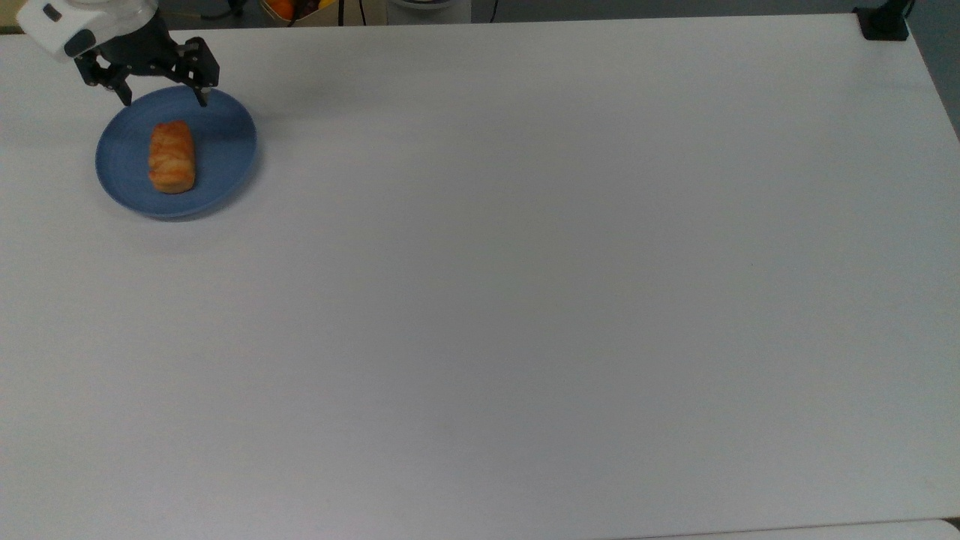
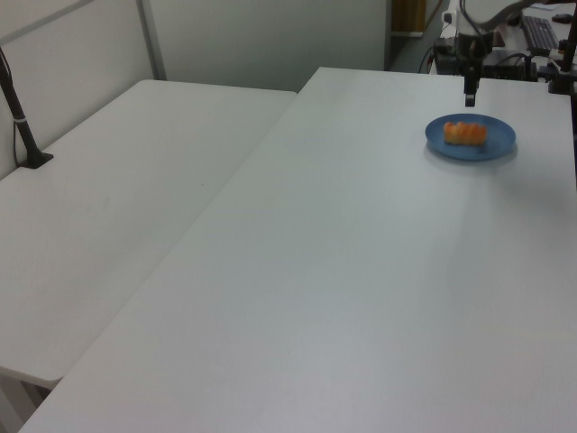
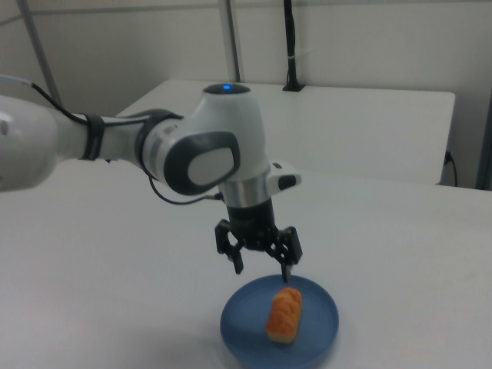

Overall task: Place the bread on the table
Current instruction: 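Move the gripper over the bread roll on the blue plate and lower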

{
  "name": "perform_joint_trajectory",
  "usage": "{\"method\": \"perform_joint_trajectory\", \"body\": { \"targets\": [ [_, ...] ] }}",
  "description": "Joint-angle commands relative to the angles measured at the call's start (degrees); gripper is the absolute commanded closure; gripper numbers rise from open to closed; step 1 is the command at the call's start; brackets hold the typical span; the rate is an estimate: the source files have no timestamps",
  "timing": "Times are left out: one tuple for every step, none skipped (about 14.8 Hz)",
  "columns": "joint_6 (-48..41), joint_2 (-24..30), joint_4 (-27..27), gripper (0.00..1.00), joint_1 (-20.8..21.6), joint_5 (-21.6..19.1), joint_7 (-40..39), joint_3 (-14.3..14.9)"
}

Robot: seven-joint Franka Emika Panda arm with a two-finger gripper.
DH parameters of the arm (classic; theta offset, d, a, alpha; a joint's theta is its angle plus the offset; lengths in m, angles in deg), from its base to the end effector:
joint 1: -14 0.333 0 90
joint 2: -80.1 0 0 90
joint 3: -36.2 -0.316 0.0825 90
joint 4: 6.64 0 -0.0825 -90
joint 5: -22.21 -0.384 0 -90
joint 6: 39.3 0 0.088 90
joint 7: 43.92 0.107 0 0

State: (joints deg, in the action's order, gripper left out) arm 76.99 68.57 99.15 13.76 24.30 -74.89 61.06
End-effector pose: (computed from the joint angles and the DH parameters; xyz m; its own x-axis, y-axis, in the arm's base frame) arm 0.5545 -0.2483 0.4256 0.9905 0.1228 -0.0612 0.1284 -0.9867 0.0992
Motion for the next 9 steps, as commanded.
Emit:
{"method": "perform_joint_trajectory", "body": {
  "targets": [
    [8.0, -1.6, 3.7, 0.00, -0.6, -0.6, -2.3, 0.5],
    [9.7, -2.9, 4.2, 0.00, -0.5, -0.6, -3.1, 0.5],
    [11.3, -4.4, 4.2, 0.00, -0.5, -0.6, -4.1, 0.5],
    [12.2, -5.3, 4.2, 0.00, -0.5, -0.6, -4.2, 0.5],
    [12.7, -5.9, 4.2, 0.00, -0.5, -0.6, -4.2, 0.4],
    [13.3, -6.4, 4.5, 0.00, -0.5, -0.6, -4.2, 0.4],
    [14.0, -6.8, 4.9, 0.00, -0.6, -0.6, -4.3, 0.4],
    [15.3, -7.4, 5.5, 0.00, -0.7, -0.6, -4.3, 0.5],
    [16.7, -8.0, 6.0, 0.00, -0.8, -0.6, -4.3, 0.4]
  ]
}}
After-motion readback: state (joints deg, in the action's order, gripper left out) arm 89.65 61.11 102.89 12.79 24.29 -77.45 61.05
